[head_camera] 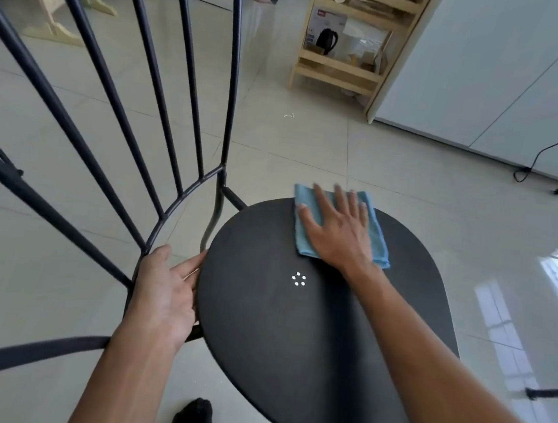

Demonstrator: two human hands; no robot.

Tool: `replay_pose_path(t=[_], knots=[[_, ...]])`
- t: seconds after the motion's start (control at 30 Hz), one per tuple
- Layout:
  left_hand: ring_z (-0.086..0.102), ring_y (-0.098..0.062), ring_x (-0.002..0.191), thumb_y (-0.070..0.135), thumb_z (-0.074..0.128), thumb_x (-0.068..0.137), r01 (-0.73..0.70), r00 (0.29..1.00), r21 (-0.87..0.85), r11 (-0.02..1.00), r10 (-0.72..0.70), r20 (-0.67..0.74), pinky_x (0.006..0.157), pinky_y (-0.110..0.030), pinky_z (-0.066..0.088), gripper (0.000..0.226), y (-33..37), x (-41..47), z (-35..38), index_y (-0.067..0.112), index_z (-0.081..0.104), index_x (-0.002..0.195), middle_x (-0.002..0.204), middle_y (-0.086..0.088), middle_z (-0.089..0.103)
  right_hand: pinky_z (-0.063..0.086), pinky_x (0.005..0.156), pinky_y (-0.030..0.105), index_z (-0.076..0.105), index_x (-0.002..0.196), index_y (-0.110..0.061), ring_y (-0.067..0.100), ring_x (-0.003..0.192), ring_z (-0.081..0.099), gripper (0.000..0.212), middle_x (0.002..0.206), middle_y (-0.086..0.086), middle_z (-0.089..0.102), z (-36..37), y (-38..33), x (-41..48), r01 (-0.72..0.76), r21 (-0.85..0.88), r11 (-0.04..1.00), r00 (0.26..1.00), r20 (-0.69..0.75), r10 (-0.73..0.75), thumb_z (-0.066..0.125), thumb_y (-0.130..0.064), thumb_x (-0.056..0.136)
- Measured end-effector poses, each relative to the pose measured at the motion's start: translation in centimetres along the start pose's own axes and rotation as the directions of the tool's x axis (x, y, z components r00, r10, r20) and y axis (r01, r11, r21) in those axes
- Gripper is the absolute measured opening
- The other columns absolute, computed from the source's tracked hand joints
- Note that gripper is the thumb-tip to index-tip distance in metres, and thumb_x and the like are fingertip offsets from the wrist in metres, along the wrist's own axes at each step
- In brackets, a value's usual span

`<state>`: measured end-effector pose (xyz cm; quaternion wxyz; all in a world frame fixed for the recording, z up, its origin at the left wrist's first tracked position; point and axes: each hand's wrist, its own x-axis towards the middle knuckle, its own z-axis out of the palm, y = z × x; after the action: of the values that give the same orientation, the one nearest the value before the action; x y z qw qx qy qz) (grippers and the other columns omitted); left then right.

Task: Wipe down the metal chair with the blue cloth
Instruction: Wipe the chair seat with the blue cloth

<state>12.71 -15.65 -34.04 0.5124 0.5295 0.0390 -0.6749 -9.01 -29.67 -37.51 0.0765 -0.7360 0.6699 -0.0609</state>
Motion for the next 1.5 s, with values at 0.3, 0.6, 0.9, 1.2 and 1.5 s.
replay_pose_path(t=[0.3,0.6,0.9,1.2,1.5], knots=[[0.063,-0.022,0.107,0.045,0.031,0.100,-0.019,1.000,-0.007,1.000,0.018,-0.012,0.081,-0.039,0.046,0.052,-0.1,-0.3,0.6,0.008,0.065,0.114,0.113,-0.009,0.070,-0.009,0.123,0.042,-0.004,0.156,-0.043,0.023,0.153,-0.015,0.067,0.167,-0.001,-0.012,0.1,-0.2,-11.4,-0.097,0.000,0.995,0.995,-0.008,0.097,0.019,-0.064,0.098],[0.064,-0.020,0.098,0.044,0.036,0.099,-0.043,0.999,0.086,0.995,0.042,0.012,0.078,-0.037,0.045,0.047,0.0,0.2,0.5,0.009,0.065,0.110,0.104,-0.007,0.072,-0.007,0.124,0.041,0.009,0.156,-0.046,0.020,0.154,-0.007,0.069,0.168,-0.004,0.001,0.1,0.3,-2.4,0.056,0.042,0.998,0.998,0.016,-0.057,0.025,-0.070,0.093],[0.064,-0.018,0.091,0.043,0.035,0.099,-0.019,0.999,0.096,0.995,0.016,0.038,0.070,-0.034,0.045,0.044,0.2,0.1,0.8,0.009,0.063,0.104,0.098,-0.007,0.070,-0.001,0.124,0.042,0.008,0.156,-0.046,0.019,0.154,-0.003,0.067,0.167,-0.006,0.002,-2.4,10.5,-7.1,-0.180,0.038,0.983,0.983,-0.018,0.181,0.023,-0.070,0.095],[0.062,-0.023,0.104,0.042,0.037,0.099,-0.046,0.998,0.086,0.995,0.043,0.038,0.076,-0.035,0.048,0.050,0.0,0.0,1.2,0.007,0.055,0.129,0.115,-0.011,0.065,0.000,0.124,0.039,-0.001,0.155,-0.049,0.017,0.153,-0.011,0.069,0.167,-0.007,-0.008,-2.1,9.5,-21.2,-0.275,0.085,0.958,0.961,0.023,0.274,0.023,-0.070,0.094],[0.056,-0.029,0.121,0.048,0.028,0.101,-0.054,0.993,0.114,0.992,0.041,0.112,0.100,-0.044,0.043,0.058,-0.3,0.2,0.7,0.010,0.048,0.140,0.133,-0.015,0.058,-0.009,0.124,0.042,-0.010,0.156,-0.042,0.024,0.151,-0.021,0.068,0.166,-0.003,-0.019,0.3,-3.1,-24.5,-0.060,0.016,0.998,0.997,0.053,0.059,0.009,-0.065,0.094]])
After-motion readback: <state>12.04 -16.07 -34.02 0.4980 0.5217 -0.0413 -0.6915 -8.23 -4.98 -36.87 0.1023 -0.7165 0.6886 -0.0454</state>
